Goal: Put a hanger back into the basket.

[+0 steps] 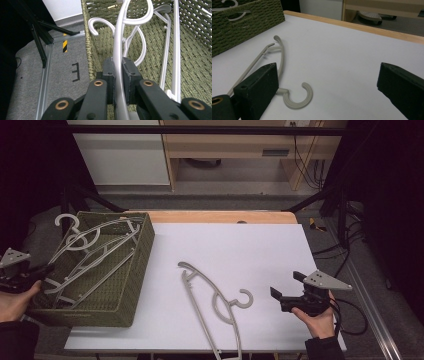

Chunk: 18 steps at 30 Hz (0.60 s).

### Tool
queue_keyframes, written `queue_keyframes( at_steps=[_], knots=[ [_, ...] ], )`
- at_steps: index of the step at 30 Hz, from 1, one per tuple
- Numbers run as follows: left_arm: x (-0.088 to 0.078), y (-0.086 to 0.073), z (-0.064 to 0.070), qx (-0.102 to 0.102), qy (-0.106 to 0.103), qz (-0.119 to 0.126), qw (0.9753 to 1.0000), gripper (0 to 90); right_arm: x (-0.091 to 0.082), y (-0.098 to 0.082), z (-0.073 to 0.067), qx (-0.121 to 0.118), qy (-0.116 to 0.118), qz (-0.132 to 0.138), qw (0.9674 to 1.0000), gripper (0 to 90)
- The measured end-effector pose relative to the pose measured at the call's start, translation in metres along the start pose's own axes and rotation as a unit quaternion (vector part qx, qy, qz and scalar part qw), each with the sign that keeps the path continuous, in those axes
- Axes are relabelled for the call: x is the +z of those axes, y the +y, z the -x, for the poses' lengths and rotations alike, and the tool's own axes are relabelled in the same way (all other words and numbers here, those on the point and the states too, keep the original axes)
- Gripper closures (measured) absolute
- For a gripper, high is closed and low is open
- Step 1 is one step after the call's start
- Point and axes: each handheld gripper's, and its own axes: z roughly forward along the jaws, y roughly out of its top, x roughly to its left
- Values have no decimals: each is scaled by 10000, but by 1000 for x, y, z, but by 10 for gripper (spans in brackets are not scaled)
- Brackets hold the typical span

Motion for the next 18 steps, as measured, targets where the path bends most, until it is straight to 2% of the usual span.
queue_keyframes(
  at_steps=[4,6,8,11,13,18],
  knots=[
    [5,-5,7,75,-7,-239,9997,819,0,0,0,-34,14,-13,10000,40],
    [5,-7,8,3,-44,-251,9997,818,0,0,-1,-16,4,4,10000,40],
    [6,-8,8,-34,-53,-375,9993,817,0,0,-1,7,11,4,10000,40],
    [8,-5,9,53,-45,-711,9974,811,0,0,-1,-3,3,-2,10000,40],
    [9,-5,9,116,-72,-849,9963,796,-1,1,-1,-16,4,7,10000,40],
    [10,-4,10,104,-149,-1012,9947,730,-2,1,0,9,1,25,10000,40]
  ],
)
